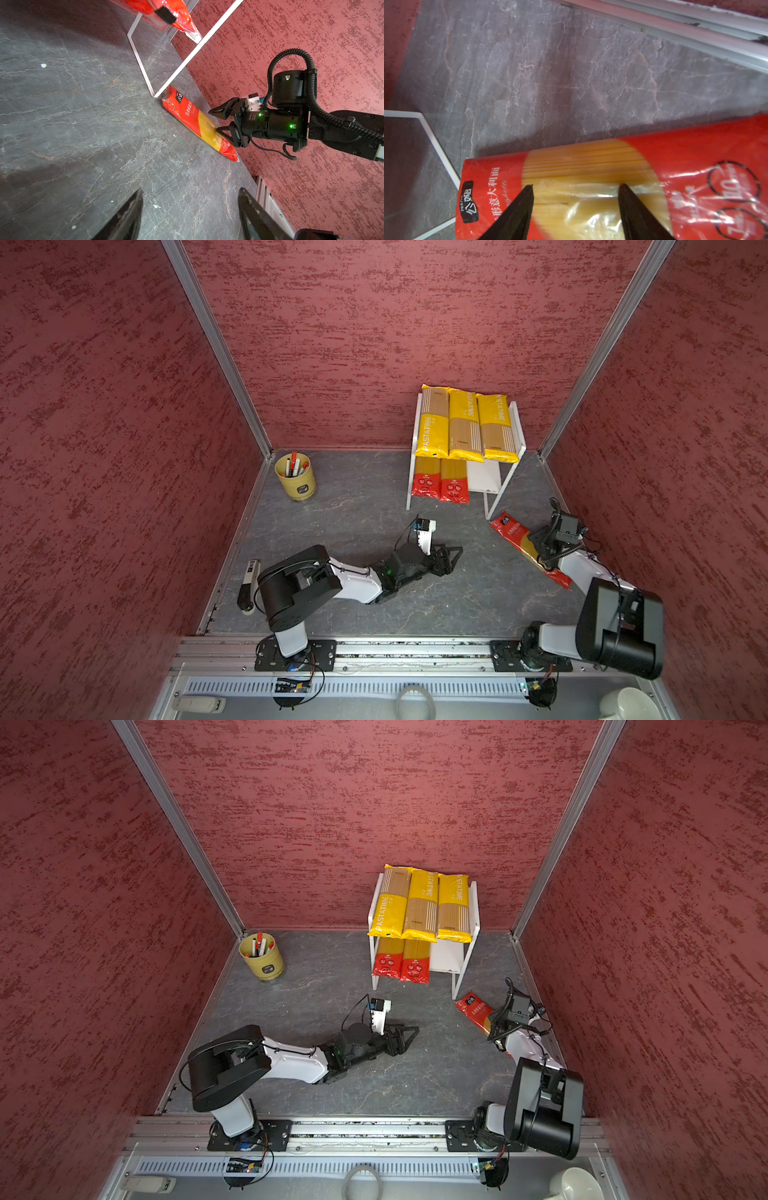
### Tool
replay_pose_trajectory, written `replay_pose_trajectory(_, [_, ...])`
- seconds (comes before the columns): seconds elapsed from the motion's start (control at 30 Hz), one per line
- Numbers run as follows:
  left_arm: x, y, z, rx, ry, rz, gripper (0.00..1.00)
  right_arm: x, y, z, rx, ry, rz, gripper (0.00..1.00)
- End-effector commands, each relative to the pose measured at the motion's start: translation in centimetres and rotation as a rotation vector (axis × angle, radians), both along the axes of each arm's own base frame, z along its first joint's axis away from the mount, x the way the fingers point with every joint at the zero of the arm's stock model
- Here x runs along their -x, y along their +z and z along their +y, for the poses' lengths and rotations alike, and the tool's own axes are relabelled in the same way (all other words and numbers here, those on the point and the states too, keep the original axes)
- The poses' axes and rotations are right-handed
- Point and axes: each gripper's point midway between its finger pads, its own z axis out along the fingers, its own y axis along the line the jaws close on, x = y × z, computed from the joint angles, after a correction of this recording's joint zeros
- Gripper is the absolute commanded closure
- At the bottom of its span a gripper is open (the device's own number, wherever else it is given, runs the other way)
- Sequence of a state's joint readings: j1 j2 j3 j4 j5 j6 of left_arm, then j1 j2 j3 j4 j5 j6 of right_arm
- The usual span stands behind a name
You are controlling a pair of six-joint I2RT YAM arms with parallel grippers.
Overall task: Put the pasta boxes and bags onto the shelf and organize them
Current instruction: 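Reach the right gripper to the last red pack lying on the table, then grasp the red pack with the right gripper and drag it toward the left gripper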
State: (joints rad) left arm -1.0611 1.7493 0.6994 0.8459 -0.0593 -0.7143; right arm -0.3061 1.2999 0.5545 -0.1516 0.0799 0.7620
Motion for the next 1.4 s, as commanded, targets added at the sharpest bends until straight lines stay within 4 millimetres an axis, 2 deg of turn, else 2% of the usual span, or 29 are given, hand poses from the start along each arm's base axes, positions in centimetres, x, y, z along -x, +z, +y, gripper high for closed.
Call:
replay_pose_trajectory(0.0, [0.0, -0.7, 0.3, 0.003, 0.011, 0.020, 0.29, 1.9, -1.4, 1.4, -0.042, 0.019, 0.005, 0.35])
replay_pose_trajectory(0.1, [-0.1, -0.9, 0.0, 0.008, 0.006, 0.028, 0.28, 3.7, -2.6, 3.3, -0.115, 0.043, 0.014, 0.36])
replay_pose_trajectory(0.27, [-0.5, -1.2, -0.4, 0.002, 0.001, 0.043, 0.28, 5.8, -3.3, 6.2, -0.203, 0.075, 0.009, 0.37])
replay_pose_trajectory(0.43, [-0.8, -2.7, -0.2, -0.015, 0.018, 0.114, 0.29, 6.3, -3.0, 9.9, -0.232, 0.168, -0.006, 0.37])
replay_pose_trajectory(0.57, [-0.8, -3.3, 0.3, -0.015, 0.030, 0.143, 0.29, 5.9, -2.1, 10.8, -0.227, 0.210, 0.000, 0.37])
replay_pose_trajectory(0.63, [-0.7, -3.3, 0.4, -0.020, 0.030, 0.146, 0.29, 5.2, -0.7, 10.6, -0.195, 0.229, -0.015, 0.37])
replay_pose_trajectory(0.7, [-0.7, -3.3, 0.3, -0.027, 0.027, 0.146, 0.29, 4.1, 1.6, 9.9, -0.131, 0.251, -0.039, 0.37])
replay_pose_trajectory(0.77, [-0.6, -3.5, 0.2, -0.032, 0.022, 0.150, 0.29, 2.8, 3.9, 8.7, -0.052, 0.253, -0.060, 0.35])
replay_pose_trajectory(0.83, [-0.6, -3.6, -0.1, -0.029, 0.013, 0.154, 0.29, 1.7, 4.7, 7.1, 0.001, 0.224, -0.060, 0.34])
replay_pose_trajectory(1.0, [-0.2, -3.2, -0.7, -0.024, -0.013, 0.153, 0.29, -0.8, 3.8, 2.2, 0.051, 0.083, -0.023, 0.29])
replay_pose_trajectory(1.13, [0.1, -3.0, 0.0, -0.034, -0.001, 0.146, 0.29, -2.5, 3.5, -1.2, 0.049, -0.008, -0.037, 0.26])
replay_pose_trajectory(1.27, [0.2, -3.2, 0.7, -0.035, 0.011, 0.142, 0.29, -3.2, 1.0, -2.5, -0.013, 0.010, 0.005, 0.25])
replay_pose_trajectory(1.3, [0.2, -3.1, 0.8, -0.034, 0.010, 0.142, 0.29, -3.0, -0.7, -2.3, -0.050, 0.020, 0.039, 0.25])
replay_pose_trajectory(1.37, [0.2, -3.0, 0.7, -0.031, 0.007, 0.139, 0.29, -2.4, -2.4, -1.3, -0.105, 0.053, 0.058, 0.27])
